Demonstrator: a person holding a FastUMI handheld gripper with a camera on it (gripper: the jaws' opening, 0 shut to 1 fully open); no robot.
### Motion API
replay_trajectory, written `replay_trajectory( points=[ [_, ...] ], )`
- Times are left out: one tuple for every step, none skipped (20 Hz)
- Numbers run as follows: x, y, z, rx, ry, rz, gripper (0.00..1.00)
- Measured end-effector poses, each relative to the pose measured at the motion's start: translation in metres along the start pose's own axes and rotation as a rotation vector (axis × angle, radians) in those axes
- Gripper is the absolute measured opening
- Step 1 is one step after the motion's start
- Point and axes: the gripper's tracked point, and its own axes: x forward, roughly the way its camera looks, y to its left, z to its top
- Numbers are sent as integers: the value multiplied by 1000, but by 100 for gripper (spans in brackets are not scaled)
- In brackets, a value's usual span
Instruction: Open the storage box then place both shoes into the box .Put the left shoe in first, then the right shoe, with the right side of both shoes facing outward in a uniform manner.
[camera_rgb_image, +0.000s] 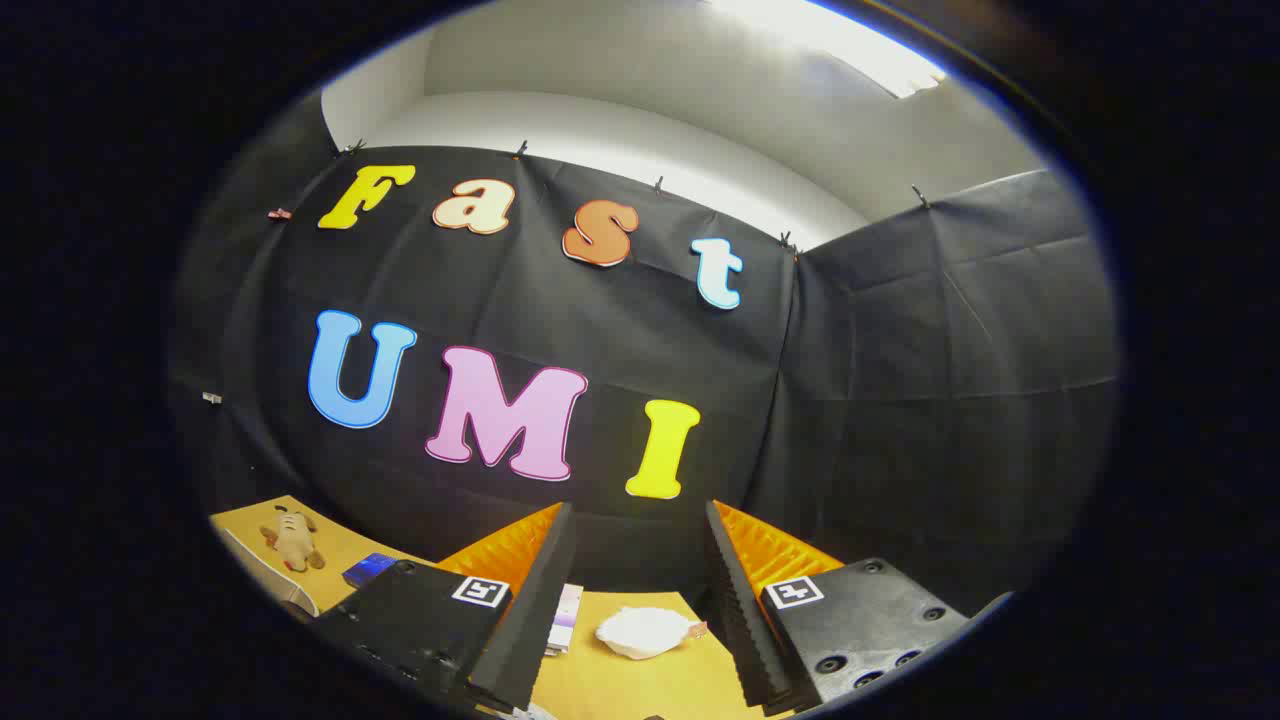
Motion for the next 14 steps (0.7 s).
replay_trajectory(
  points=[
    [0,-1,0,-10,-2,1,77],
    [0,0,0,-22,-2,7,77],
    [0,0,-2,-26,2,11,77],
    [0,1,-3,-23,10,15,77],
    [-1,4,-4,-15,16,24,77],
    [-2,5,-5,-14,22,31,80],
    [-2,7,-7,-19,26,40,81],
    [-2,9,-9,-30,30,51,85],
    [-1,12,-10,-39,33,62,85],
    [-1,14,-12,-48,38,74,90],
    [-3,18,-13,-56,40,90,90],
    [-4,21,-13,-61,41,101,94],
    [-4,23,-13,-67,40,106,94],
    [-5,25,-11,-67,36,112,95]
  ],
)
